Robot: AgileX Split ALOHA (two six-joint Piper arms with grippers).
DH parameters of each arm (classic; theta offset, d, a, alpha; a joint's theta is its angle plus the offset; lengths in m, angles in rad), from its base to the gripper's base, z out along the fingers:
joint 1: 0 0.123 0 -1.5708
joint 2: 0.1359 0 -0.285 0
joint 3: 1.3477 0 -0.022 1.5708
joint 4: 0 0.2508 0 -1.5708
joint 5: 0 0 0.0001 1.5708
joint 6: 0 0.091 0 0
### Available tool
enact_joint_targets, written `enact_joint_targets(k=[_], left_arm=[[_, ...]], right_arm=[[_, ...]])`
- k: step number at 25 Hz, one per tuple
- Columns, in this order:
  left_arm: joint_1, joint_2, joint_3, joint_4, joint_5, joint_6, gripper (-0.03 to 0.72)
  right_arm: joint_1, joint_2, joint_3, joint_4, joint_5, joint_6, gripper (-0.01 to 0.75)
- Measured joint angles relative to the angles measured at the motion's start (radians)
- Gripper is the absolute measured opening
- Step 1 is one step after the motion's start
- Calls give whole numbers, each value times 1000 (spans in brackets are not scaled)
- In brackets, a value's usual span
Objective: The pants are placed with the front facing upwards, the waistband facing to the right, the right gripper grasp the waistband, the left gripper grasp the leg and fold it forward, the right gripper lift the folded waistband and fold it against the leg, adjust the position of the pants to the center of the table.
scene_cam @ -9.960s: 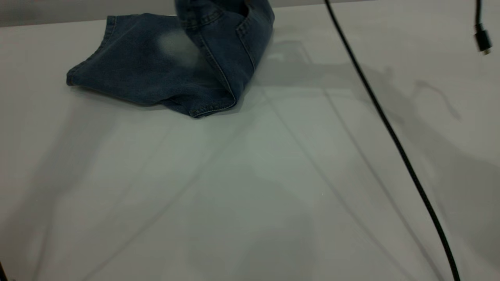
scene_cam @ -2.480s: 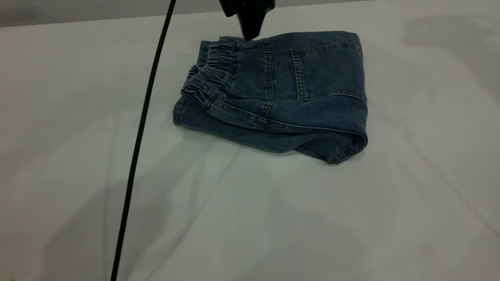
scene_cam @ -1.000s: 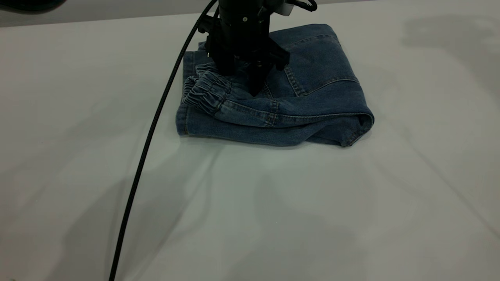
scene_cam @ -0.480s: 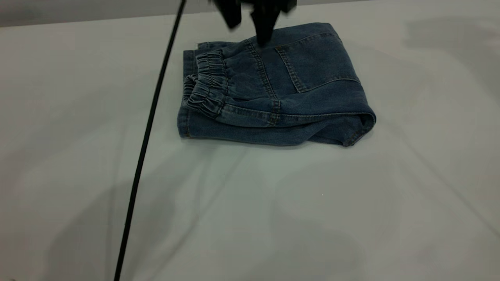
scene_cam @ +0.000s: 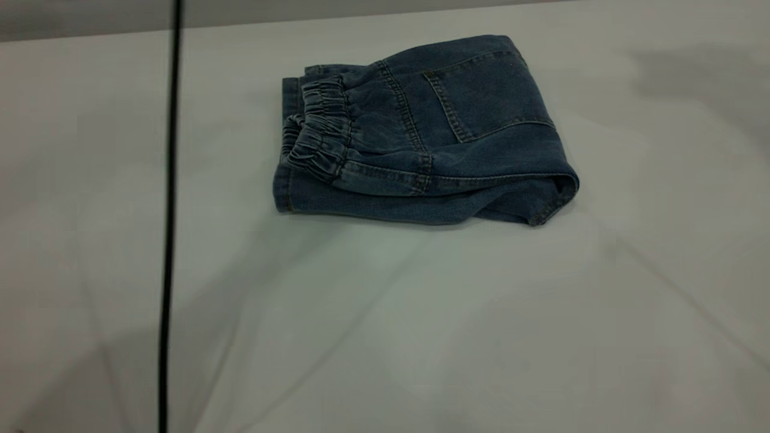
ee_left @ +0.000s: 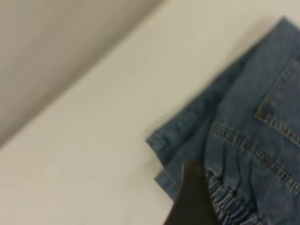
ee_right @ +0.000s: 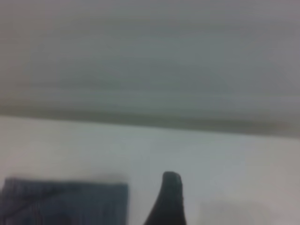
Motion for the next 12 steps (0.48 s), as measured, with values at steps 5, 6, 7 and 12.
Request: enact_joint_targets(k=[5, 6, 7, 12], left_arm=[[0, -121, 44, -4, -3, -2, 494], [0, -145, 72, -4, -3, -2, 494], [0, -180, 106, -3, -3, -2, 494], [0, -340, 296, -5, -5, -3, 494]], right_arm=[[0, -148, 198, -9, 0, -16, 583], [0, -180, 228, -6, 1, -19, 583], [0, -212, 261, 5, 1, -23, 583], [0, -355, 398, 84, 1, -32, 583]])
